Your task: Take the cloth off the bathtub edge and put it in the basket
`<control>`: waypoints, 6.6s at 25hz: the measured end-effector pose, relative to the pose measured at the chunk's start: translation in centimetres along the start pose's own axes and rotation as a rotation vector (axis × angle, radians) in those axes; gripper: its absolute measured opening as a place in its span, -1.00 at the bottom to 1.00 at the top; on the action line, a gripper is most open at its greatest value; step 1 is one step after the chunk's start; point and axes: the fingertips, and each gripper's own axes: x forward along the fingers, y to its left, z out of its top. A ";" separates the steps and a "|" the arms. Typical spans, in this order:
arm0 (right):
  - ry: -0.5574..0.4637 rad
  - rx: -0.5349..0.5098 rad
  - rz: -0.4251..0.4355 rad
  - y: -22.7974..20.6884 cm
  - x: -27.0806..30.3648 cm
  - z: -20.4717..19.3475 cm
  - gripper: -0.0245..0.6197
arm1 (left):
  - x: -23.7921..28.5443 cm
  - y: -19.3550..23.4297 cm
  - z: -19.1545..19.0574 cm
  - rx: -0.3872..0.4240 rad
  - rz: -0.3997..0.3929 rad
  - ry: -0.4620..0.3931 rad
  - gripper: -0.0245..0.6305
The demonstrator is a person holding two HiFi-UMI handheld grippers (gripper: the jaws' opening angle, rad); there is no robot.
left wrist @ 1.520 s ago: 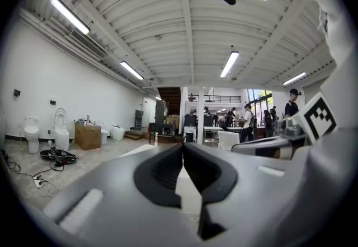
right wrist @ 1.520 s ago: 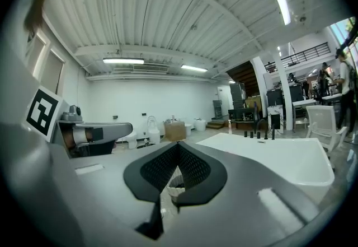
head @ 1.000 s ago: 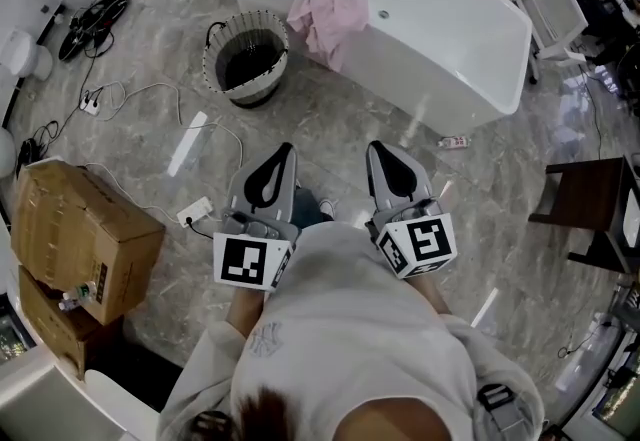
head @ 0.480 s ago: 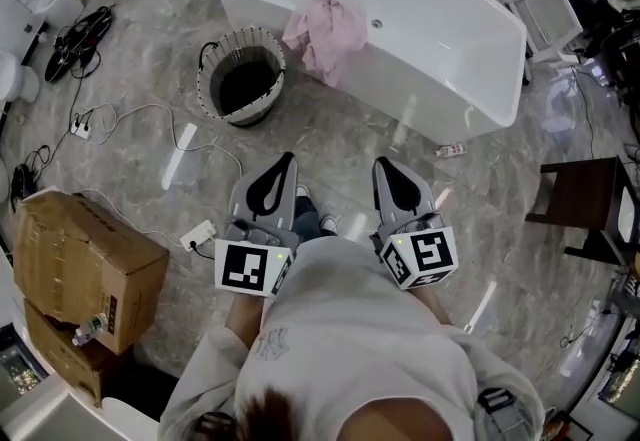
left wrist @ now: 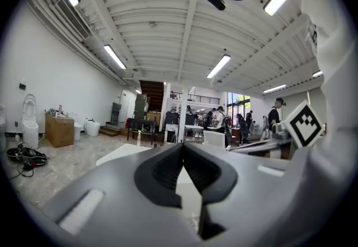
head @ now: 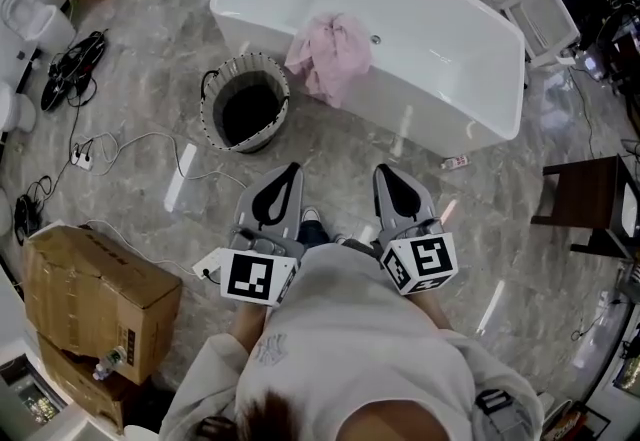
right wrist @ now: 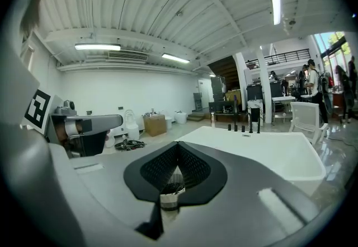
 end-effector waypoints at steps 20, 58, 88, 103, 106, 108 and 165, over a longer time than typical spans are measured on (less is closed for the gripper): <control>0.019 0.033 -0.009 -1.4 5.3 0.8 -0.92 | 4.1 4.2 -0.2 -0.044 0.035 0.024 -0.78; 0.020 0.051 0.092 -20.1 15.8 4.7 -0.92 | 22.6 5.7 3.4 -0.043 0.238 -0.044 -0.78; 0.071 0.104 -0.049 -20.7 32.7 7.6 -0.93 | 34.5 21.4 2.3 -0.094 0.133 0.029 -0.78; 0.087 0.086 -0.036 -19.3 36.6 8.0 -0.92 | 34.8 25.4 1.9 -0.121 0.166 0.028 -0.78; 0.093 0.084 -0.021 -19.4 36.8 7.9 -0.92 | 34.8 25.4 2.0 -0.120 0.176 0.029 -0.78; 0.093 0.081 -0.013 -19.6 36.8 8.0 -0.92 | 34.9 25.2 2.0 -0.116 0.183 0.027 -0.78; 0.386 0.169 -0.121 -33.5 37.7 0.9 -0.92 | 58.7 16.5 -30.5 -0.288 0.048 0.723 0.43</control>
